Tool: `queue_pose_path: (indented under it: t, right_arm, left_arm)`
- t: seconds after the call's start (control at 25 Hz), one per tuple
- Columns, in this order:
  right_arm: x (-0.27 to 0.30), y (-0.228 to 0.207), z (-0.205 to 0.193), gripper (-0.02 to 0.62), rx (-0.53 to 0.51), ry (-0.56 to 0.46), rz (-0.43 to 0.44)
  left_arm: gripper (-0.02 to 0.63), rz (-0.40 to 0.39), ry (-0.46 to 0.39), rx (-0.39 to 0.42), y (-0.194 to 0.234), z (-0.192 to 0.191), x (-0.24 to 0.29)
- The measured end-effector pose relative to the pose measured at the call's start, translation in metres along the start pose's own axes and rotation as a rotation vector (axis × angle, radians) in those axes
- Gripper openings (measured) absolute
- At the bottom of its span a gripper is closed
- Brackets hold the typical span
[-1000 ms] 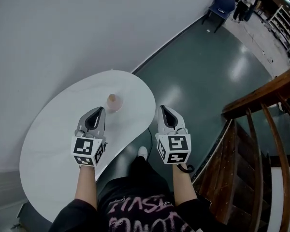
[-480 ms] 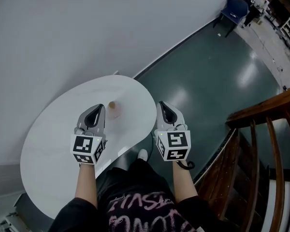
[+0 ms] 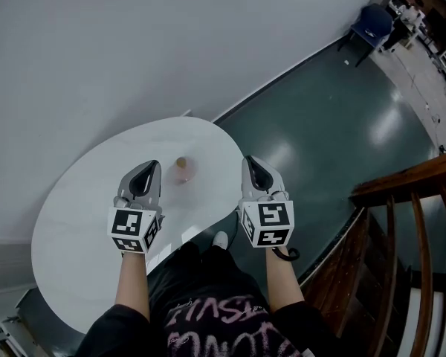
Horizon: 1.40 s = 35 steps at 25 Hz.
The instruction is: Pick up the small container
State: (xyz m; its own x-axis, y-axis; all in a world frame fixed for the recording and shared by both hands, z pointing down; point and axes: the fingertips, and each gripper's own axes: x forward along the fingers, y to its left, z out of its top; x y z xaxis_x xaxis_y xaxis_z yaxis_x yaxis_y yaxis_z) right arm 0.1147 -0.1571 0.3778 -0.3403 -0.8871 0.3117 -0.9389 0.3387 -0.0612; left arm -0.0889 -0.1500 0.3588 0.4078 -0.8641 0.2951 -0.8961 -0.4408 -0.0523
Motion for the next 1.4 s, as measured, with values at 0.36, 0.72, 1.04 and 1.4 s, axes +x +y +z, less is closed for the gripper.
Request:
queue_pose_path:
  t: [0.36,0.72,1.04,1.4]
  right_arm:
    - [0.009,0.008,0.011,0.008,-0.01,-0.007,-0.016]
    - [0.017,0.01,0.019,0.008,-0.012,-0.012,-0.029]
    - [0.032,0.018,0.014,0.008,-0.019,0.014,-0.018]
    - [0.049,0.023,-0.009,0.008,-0.009,0.06,-0.004]
  left_arm:
    - [0.0,-0.003,-0.026,-0.012,0.018,0.004,-0.002]
    - [0.0,-0.015,-0.048,-0.015,0.029,0.011,0.006]
    - [0.0,-0.025,-0.034,-0.031,0.04,0.003,0.015]
    - [0.0,-0.037,0.003,-0.061,0.043,-0.023,0.027]
